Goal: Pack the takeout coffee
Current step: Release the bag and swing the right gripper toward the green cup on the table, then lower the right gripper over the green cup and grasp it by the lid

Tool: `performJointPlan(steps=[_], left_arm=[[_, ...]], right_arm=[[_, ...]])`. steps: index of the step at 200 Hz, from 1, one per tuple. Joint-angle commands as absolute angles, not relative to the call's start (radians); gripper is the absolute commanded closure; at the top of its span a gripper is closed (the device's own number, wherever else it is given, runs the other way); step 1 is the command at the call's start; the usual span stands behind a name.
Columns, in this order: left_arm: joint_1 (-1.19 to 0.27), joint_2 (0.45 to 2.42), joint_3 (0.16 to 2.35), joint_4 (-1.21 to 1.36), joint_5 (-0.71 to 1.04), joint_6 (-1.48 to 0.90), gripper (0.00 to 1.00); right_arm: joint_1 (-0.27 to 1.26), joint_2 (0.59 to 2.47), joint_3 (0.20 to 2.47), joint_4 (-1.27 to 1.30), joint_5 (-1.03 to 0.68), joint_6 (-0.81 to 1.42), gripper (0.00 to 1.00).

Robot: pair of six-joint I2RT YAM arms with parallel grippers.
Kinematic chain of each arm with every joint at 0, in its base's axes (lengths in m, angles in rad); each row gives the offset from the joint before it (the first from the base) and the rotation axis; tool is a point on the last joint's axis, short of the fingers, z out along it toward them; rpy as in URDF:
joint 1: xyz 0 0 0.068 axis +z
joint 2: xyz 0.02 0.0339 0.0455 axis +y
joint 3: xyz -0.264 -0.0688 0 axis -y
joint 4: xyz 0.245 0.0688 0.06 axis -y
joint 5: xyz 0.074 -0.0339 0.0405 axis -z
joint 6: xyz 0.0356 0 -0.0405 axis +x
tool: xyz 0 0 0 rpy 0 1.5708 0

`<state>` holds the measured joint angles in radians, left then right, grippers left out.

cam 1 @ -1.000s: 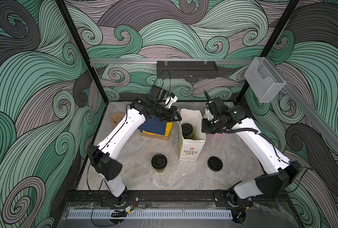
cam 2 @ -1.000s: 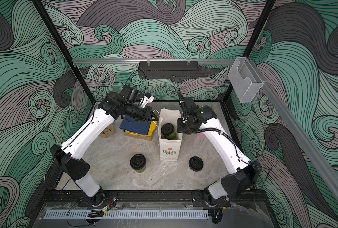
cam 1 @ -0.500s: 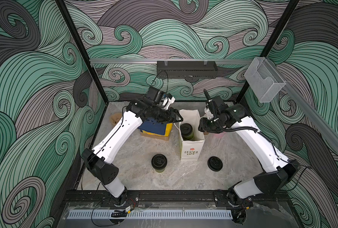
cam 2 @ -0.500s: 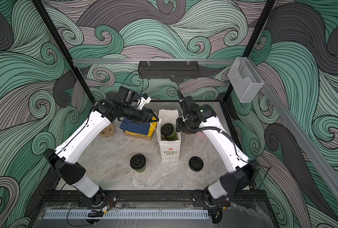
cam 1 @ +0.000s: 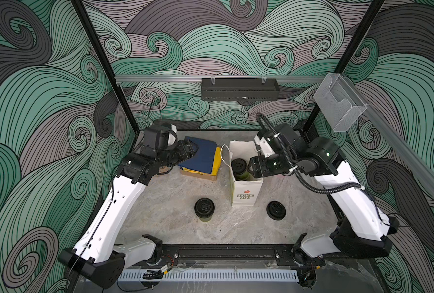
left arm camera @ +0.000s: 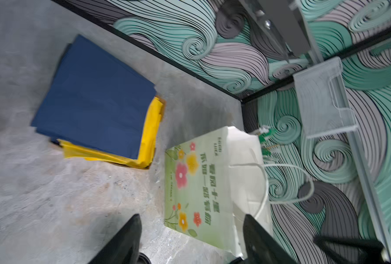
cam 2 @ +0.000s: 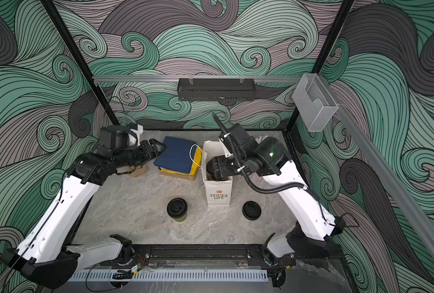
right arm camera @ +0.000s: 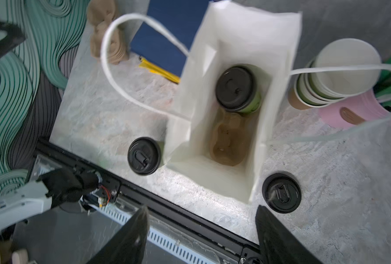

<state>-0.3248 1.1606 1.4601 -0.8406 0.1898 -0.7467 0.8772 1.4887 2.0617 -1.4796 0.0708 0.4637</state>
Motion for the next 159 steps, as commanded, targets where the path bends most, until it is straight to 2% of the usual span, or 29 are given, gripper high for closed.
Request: performJointPlan(steps=[1,30,56,111,159], left_arm=[[-0.241,1.150,1.419,-0.960,0.106,-0.835,0.27],[-0.095,1.067,1.340,-1.049,0.067,-0.862,0.27],[0.014,0.941,1.246,-1.041,0.046,-0.900,0.27],[0.071,0.782,1.156,-1.066,0.047,-0.933,0.27],[0.072,0.743,1.157,-1.106,0.046,-0.924,0.27]], right_arm=[[1.040,1.562,2.095,-1.542,0.180,0.512,0.25],[1.218,1.697,2.107,-1.529,0.210,0.556,0.22],[1.278,1.835,2.132,-1.509,0.179,0.586,0.18],[1.278,2.025,2.161,-1.454,0.149,0.604,0.05],[1.244,2.100,2.148,-1.399,0.102,0.594,0.07]])
